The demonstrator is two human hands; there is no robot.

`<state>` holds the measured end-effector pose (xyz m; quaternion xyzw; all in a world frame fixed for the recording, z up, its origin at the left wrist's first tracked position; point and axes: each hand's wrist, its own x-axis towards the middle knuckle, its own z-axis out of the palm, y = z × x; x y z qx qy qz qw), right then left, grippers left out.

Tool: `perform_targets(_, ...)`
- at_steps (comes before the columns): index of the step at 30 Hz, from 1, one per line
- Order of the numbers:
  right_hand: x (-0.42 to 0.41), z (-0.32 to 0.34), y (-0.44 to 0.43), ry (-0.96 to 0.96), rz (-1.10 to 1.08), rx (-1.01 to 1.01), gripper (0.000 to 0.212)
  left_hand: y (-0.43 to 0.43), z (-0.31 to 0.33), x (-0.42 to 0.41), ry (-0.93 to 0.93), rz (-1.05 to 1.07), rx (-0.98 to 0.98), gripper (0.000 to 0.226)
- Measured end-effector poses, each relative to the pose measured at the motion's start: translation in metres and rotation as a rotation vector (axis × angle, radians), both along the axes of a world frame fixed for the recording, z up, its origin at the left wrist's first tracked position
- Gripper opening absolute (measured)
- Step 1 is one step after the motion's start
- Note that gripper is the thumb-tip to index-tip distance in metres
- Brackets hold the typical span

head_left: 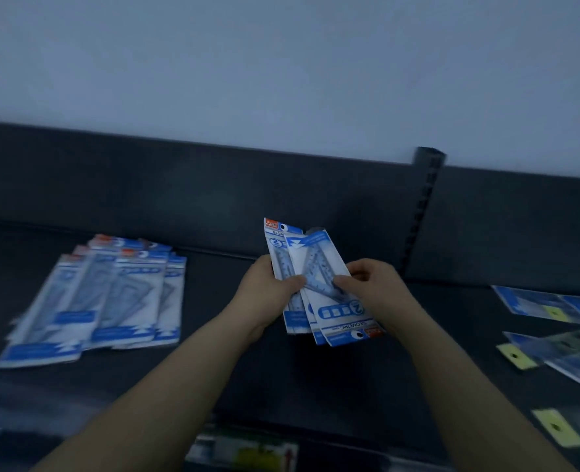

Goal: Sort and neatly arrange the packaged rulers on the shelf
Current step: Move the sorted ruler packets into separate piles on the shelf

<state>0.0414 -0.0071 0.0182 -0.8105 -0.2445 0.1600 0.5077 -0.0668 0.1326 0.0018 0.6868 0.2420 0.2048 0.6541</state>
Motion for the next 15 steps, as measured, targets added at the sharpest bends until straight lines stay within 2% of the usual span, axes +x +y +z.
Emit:
perform_targets(8, -0.096, -0.018, 0.123, 0.044, 0.073, 0.029, 0.007, 0.102, 0.000, -0.114, 0.135, 0.244, 0.179, 0.034)
perform_targets(12, -0.132, -0.029, 0.171, 0.006, 0.098, 0.023, 0.015, 0.142, 0.002, -0.153, 0.228, 0.295, 0.250, 0.038)
perform_targets(15, -0.148, -0.034, 0.199, -0.004, 0.113, 0.028, 0.009, 0.166, 0.003, -0.169, 0.267, 0.303, 0.281, 0.039)
